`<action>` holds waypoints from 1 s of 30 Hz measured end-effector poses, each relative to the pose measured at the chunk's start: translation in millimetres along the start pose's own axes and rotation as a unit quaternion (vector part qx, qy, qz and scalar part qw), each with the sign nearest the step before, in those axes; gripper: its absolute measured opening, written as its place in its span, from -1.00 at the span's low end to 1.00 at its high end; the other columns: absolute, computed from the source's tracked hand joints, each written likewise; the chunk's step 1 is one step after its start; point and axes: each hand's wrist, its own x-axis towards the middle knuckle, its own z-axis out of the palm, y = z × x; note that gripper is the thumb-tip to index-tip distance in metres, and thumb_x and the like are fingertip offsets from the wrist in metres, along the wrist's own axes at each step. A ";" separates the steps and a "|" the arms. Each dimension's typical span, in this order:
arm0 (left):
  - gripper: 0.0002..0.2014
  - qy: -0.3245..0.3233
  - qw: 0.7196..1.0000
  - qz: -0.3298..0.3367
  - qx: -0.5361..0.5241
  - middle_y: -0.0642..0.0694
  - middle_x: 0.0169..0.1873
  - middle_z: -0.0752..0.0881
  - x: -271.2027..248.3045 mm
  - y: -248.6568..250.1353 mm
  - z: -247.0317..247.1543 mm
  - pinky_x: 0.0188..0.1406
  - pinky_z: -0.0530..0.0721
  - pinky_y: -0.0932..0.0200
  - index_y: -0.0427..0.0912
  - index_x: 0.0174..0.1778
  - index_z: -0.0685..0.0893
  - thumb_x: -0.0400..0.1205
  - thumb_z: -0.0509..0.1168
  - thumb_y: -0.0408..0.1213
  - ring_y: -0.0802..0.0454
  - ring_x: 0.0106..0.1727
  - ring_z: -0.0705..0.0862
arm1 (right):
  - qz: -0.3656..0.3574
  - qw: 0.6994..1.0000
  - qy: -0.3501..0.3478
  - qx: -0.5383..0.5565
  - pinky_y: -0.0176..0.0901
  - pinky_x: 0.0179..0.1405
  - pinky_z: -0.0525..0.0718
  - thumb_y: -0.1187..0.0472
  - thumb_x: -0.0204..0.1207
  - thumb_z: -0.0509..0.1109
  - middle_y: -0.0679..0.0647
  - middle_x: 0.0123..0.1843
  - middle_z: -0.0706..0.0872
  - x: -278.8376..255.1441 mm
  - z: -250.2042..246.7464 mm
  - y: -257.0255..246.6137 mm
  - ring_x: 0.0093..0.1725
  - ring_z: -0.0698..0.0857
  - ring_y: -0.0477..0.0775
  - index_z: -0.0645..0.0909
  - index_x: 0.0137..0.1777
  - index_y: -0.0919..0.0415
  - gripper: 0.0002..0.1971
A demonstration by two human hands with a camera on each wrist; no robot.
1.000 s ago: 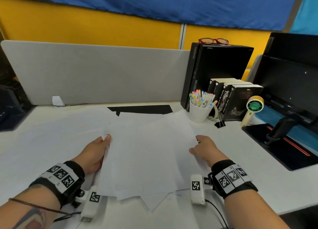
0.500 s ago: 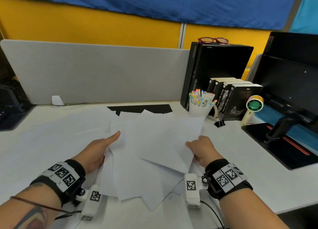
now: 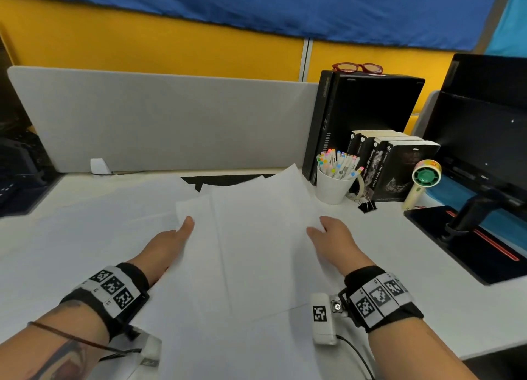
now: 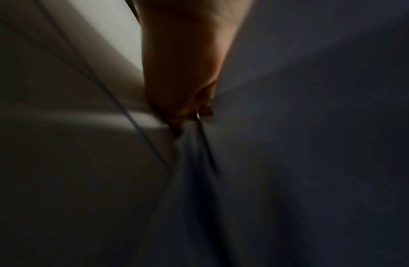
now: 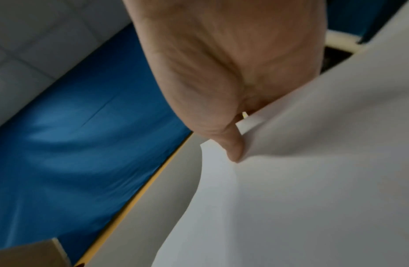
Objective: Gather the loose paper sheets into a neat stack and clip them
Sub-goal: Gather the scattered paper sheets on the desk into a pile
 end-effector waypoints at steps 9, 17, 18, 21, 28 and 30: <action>-0.11 -0.144 0.988 0.052 -0.038 -0.10 0.22 0.85 -5.8 -3.3 -2.3 0.34 0.72 -0.08 -0.18 0.30 0.75 0.11 0.77 0.21 -0.14 0.22 0.85 | -0.046 0.986 -0.148 0.059 -0.40 -0.24 0.65 0.22 0.51 0.54 -0.07 -0.07 0.73 -23.9 36.3 -21.3 -0.10 0.72 -0.08 0.63 -0.01 0.09 -0.85; -0.66 -0.026 0.985 0.103 -0.136 0.00 -0.01 0.82 10.1 1.5 -11.3 -0.05 0.68 0.18 -0.23 0.33 0.72 0.63 0.52 -0.39 0.06 -0.04 0.79 | 0.043 0.981 -0.187 0.031 -0.01 -0.02 0.76 0.16 0.00 0.82 0.12 0.17 0.71 -6.7 2.0 -15.2 0.06 0.77 0.14 0.57 0.27 -0.02 -0.21; -0.68 -0.021 0.985 0.108 -0.135 0.03 -0.05 0.80 11.1 4.3 -12.1 -0.08 0.66 0.20 -0.21 0.30 0.71 0.64 0.51 -0.39 0.08 -0.07 0.76 | 0.047 0.974 -0.221 -0.031 0.04 -0.06 0.81 0.20 0.04 0.81 0.14 0.14 0.74 -5.0 -5.6 -13.2 0.01 0.79 0.15 0.62 0.23 0.01 -0.28; -0.67 -0.026 0.985 0.089 -0.148 -0.15 0.09 0.85 14.0 5.3 -18.1 0.08 0.74 0.05 -0.27 0.32 0.71 0.63 0.51 -0.40 -0.15 0.09 0.82 | 0.045 0.976 -0.196 -0.087 -0.07 -0.33 0.79 0.35 0.37 0.65 0.17 -0.09 0.77 4.3 -9.9 -8.4 -0.33 0.74 0.08 0.67 0.22 0.15 -0.58; -0.70 -0.076 0.978 0.038 -0.188 -0.28 0.20 0.85 16.4 -8.8 -20.8 0.21 0.75 -0.13 -0.30 0.33 0.74 0.66 0.47 -0.39 -0.28 0.18 0.84 | -0.013 0.986 0.075 0.148 -0.20 -0.31 0.57 0.31 0.61 0.41 0.12 -0.26 0.65 22.8 0.5 -3.2 -0.32 0.58 0.11 0.69 -0.07 0.23 -0.95; -0.71 -0.093 0.978 0.035 -0.184 -0.24 0.16 0.87 15.8 -8.8 -20.7 0.20 0.77 -0.15 -0.28 0.30 0.76 0.66 0.48 -0.33 -0.26 0.15 0.86 | 0.004 0.977 0.110 0.182 -0.07 -0.23 0.74 0.32 0.63 0.35 0.17 -0.23 0.69 23.2 2.5 -3.2 -0.24 0.67 0.22 0.61 -0.17 0.22 -0.86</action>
